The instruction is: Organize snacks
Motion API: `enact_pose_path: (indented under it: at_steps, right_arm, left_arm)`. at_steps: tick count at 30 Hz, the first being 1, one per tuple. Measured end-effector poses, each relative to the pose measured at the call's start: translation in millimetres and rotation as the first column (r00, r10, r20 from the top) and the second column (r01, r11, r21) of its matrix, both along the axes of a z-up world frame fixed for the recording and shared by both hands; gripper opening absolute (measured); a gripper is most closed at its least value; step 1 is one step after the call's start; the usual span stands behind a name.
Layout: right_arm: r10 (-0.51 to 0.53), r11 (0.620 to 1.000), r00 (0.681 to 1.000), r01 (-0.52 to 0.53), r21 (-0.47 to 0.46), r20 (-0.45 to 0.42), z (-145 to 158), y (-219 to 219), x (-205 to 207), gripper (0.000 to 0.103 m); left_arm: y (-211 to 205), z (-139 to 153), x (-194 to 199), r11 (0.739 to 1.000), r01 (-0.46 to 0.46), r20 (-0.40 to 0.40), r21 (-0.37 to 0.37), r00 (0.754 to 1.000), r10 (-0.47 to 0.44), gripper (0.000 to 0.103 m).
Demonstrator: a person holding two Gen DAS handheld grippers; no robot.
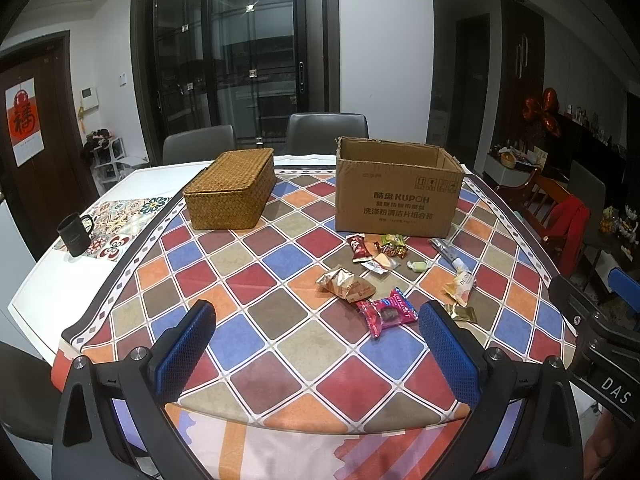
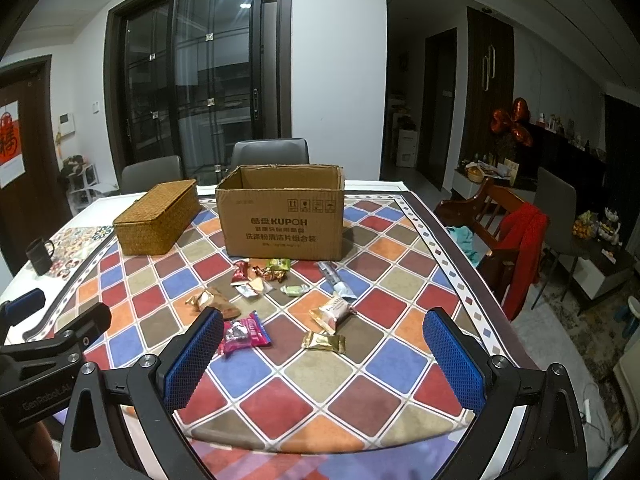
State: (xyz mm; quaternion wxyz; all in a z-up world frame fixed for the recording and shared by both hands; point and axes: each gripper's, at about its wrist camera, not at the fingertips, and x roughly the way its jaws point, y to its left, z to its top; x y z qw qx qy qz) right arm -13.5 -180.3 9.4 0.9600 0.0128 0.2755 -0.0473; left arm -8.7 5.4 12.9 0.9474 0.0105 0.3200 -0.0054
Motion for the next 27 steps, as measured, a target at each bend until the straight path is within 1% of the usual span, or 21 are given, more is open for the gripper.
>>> enact_pose_path:
  at_steps: [13,19,27]
  right_arm:
    - [-0.001,1.0,1.0,0.001,0.0,-0.005,0,-5,-1,0.101]
    - [0.001,1.0,1.0,-0.001,-0.002,-0.003,-1,-4,-1,0.101]
    - [-0.003,1.0,1.0,0.003,-0.013,0.001,-1,-14,4,0.101]
  left_arm:
    - [-3,-1,-1,1.0,0.002,-0.004,-0.001,1.0,-0.002,0.103]
    - [-5,-1,0,1.0,0.001,0.01,0.003,1.0,-0.001,0.103]
    - [-12,-5,16,1.0,0.002,0.015,0.011,1.0,-0.003,0.103]
